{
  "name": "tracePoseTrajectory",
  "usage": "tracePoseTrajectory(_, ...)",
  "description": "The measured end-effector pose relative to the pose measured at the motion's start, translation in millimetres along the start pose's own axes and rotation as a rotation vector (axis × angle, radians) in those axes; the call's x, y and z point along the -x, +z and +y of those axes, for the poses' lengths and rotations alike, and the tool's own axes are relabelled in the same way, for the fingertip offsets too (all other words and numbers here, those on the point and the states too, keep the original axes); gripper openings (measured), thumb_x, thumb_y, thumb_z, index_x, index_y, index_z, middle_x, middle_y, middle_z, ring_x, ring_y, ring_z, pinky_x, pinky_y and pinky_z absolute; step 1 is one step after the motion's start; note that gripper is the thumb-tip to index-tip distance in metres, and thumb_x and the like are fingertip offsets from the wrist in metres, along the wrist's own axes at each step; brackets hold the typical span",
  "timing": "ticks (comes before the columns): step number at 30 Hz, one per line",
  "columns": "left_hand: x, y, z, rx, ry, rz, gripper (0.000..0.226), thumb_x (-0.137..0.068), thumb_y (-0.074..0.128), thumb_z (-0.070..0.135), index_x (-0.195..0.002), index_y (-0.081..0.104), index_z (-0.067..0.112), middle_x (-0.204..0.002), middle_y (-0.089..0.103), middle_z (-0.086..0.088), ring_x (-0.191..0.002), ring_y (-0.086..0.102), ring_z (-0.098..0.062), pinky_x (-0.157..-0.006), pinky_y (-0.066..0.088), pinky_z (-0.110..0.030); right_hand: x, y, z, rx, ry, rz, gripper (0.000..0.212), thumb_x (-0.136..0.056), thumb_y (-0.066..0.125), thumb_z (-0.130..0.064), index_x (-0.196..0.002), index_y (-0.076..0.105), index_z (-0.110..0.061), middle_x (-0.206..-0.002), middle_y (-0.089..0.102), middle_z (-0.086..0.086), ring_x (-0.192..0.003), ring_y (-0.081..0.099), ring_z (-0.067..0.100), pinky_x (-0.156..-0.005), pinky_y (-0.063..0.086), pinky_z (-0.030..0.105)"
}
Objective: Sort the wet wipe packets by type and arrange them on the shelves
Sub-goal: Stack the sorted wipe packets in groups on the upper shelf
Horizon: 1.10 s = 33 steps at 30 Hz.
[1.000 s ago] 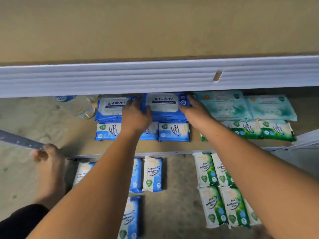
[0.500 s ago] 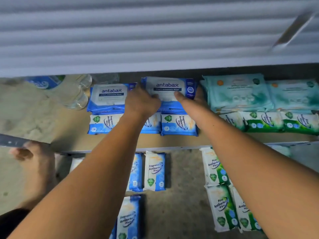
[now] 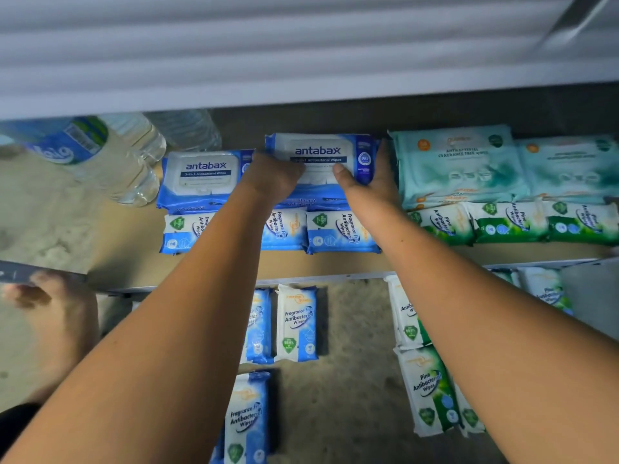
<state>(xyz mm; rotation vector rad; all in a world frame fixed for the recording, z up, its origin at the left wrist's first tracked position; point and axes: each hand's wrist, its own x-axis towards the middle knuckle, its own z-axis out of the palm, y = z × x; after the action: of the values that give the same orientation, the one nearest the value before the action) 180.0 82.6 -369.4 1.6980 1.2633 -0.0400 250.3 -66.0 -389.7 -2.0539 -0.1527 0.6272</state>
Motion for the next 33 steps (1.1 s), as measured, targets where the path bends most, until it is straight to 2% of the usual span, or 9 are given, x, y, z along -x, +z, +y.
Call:
tracePoseTrajectory(6, 4.2, -3.0, -14.9, 0.088, 0.096, 0.020, 0.057, -0.089, 0.072, 0.036, -0.137, 0.047, 0.016, -0.125, 0.062, 0.001, -0.109, 0.060, -0.021, -0.098, 0.051, -0.038, 5.3, 2.5, 1.6, -0.037, -0.083, 0.027, 0.088, -0.094, 0.066, -0.043, -0.158, 0.005, -0.044, -0.159, 0.033, -0.009, -0.142, 0.039, 0.016, -0.100, 0.028, 0.018)
tracePoseTrajectory(9, 9.5, -3.0, -18.5, 0.159, 0.159, 0.044, 0.054, -0.089, 0.072, 0.036, -0.135, 0.047, 0.020, -0.121, 0.063, 0.006, -0.109, 0.063, -0.017, -0.093, 0.052, -0.033, 3.7, 1.3, -2.7, -0.032, -0.117, 0.029, 0.085, -0.095, 0.064, -0.042, -0.158, 0.006, -0.044, -0.155, 0.039, -0.008, -0.135, 0.046, 0.014, -0.098, 0.034, 0.017)
tracePoseTrajectory(13, 21.5, -7.5, -21.2, 0.289, 0.307, 0.111, 0.071, -0.086, 0.077, 0.033, -0.142, 0.034, 0.029, -0.124, 0.062, 0.010, -0.105, 0.065, -0.011, -0.091, 0.055, -0.032, 6.3, -1.3, -17.9, -0.033, -0.170, 0.050, 0.087, -0.088, 0.063, -0.052, -0.157, 0.010, -0.047, -0.148, 0.050, -0.007, -0.127, 0.055, 0.015, -0.107, 0.046, 0.035)
tracePoseTrajectory(16, 39.6, -12.1, -23.6, 0.258, 0.423, 0.128, 0.077, -0.084, 0.074, 0.046, -0.146, 0.029, 0.043, -0.136, 0.058, 0.015, -0.116, 0.064, -0.012, -0.096, 0.055, -0.036, 16.0, -11.8, -28.8, -0.057, -0.190, 0.080, 0.082, -0.088, 0.065, -0.047, -0.157, 0.020, -0.042, -0.141, 0.057, -0.010, -0.119, 0.060, 0.008, -0.099, 0.046, 0.022)
tracePoseTrajectory(18, 62.1, -12.6, -26.9, 0.213, 0.447, 0.132, 0.070, -0.089, 0.069, 0.052, -0.148, 0.031, 0.046, -0.139, 0.054, 0.022, -0.120, 0.059, -0.005, -0.098, 0.050, -0.028, 32.7, -21.9, -31.8, -0.045, -0.197, 0.075, 0.081, -0.088, 0.066, -0.045, -0.155, 0.022, -0.044, -0.135, 0.060, -0.011, -0.113, 0.061, 0.007, -0.093, 0.044, 0.018)
tracePoseTrajectory(21, 105.8, -10.2, -39.5, 0.234, 0.418, 0.129, 0.069, -0.091, 0.065, 0.054, -0.151, 0.031, 0.045, -0.131, 0.051, 0.033, -0.112, 0.049, 0.018, -0.097, 0.039, -0.014, 75.3, -37.5, -31.2, -0.021, -0.124, 0.051, 0.092, -0.074, 0.063, -0.054, -0.151, 0.014, -0.057, -0.130, 0.061, -0.003, -0.107, 0.064, 0.015, -0.094, 0.048, 0.027)
tracePoseTrajectory(24, 156.1, -9.7, -48.1, 0.253, 0.378, 0.085, 0.067, -0.092, 0.066, 0.053, -0.149, 0.033, 0.048, -0.137, 0.044, 0.030, -0.124, 0.042, 0.013, -0.105, 0.035, -0.021, 127.5, -60.1, -26.5, -0.032, -0.030, 0.016, 0.096, -0.070, 0.064, -0.053, -0.150, 0.010, -0.058, -0.133, 0.060, -0.004, -0.109, 0.065, 0.017, -0.100, 0.050, 0.036)
tracePoseTrajectory(28, 211.7, -11.4, -49.5, 0.275, 0.433, 0.041, 0.063, -0.095, 0.066, 0.042, -0.150, 0.035, 0.042, -0.133, 0.041, 0.039, -0.114, 0.036, 0.032, -0.108, 0.035, -0.021, 185.0, -85.5, -22.4, -0.093, -0.030, 0.053, 0.090, -0.083, 0.069, -0.038, -0.154, 0.015, -0.049, -0.136, 0.061, -0.010, -0.113, 0.063, 0.014, -0.099, 0.050, 0.035)
tracePoseTrajectory(33, 266.7, -37.5, -40.0, 0.262, 0.496, 0.073, 0.062, -0.094, 0.066, 0.046, -0.148, 0.037, 0.046, -0.142, 0.049, 0.023, -0.127, 0.047, 0.004, -0.108, 0.042, -0.028, 240.9, -111.3, -42.6, -0.147, -0.094, 0.064, 0.092, -0.082, 0.069, -0.037, -0.154, 0.014, -0.051, -0.130, 0.062, -0.013, -0.105, 0.064, 0.013, -0.095, 0.052, 0.038)
